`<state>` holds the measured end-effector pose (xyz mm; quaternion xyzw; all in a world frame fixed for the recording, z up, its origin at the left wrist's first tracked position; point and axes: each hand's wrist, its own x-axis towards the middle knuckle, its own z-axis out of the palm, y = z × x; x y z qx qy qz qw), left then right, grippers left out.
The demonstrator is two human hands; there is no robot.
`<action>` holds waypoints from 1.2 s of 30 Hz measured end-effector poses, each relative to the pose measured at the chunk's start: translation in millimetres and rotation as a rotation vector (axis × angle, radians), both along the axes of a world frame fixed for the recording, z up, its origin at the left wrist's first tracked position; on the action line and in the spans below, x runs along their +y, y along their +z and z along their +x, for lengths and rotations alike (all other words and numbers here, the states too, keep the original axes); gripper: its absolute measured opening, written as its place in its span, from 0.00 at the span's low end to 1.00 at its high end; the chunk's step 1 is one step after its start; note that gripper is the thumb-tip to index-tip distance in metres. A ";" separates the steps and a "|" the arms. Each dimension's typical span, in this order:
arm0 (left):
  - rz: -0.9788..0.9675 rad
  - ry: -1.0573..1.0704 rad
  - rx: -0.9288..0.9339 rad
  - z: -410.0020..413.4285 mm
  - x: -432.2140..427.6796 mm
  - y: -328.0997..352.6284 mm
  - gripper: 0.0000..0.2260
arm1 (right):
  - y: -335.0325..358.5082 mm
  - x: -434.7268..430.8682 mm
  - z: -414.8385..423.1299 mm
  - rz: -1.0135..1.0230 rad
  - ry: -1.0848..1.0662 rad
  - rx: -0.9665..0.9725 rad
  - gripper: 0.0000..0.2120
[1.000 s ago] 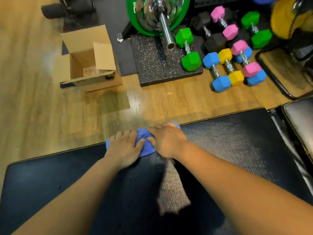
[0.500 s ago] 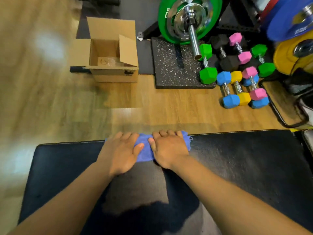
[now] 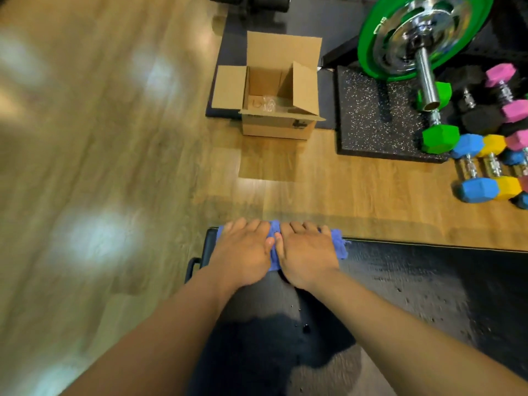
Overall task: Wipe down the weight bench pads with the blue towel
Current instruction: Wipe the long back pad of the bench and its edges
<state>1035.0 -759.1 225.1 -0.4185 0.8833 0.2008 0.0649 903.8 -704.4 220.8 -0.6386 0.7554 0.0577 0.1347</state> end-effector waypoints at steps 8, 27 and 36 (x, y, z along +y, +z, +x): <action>-0.050 -0.020 -0.028 -0.4 -4.5 -4.0 0.15 | 7.2 -2.3 -5.8 0.059 0.052 -0.069 0.24; -0.034 0.061 -0.227 -38.6 15.5 -7.5 0.33 | 13.1 25.0 -62.5 0.104 0.013 -0.172 0.23; 0.037 0.060 -0.298 -44.6 13.8 -3.3 0.20 | 16.1 20.4 -62.6 0.189 0.010 -0.169 0.23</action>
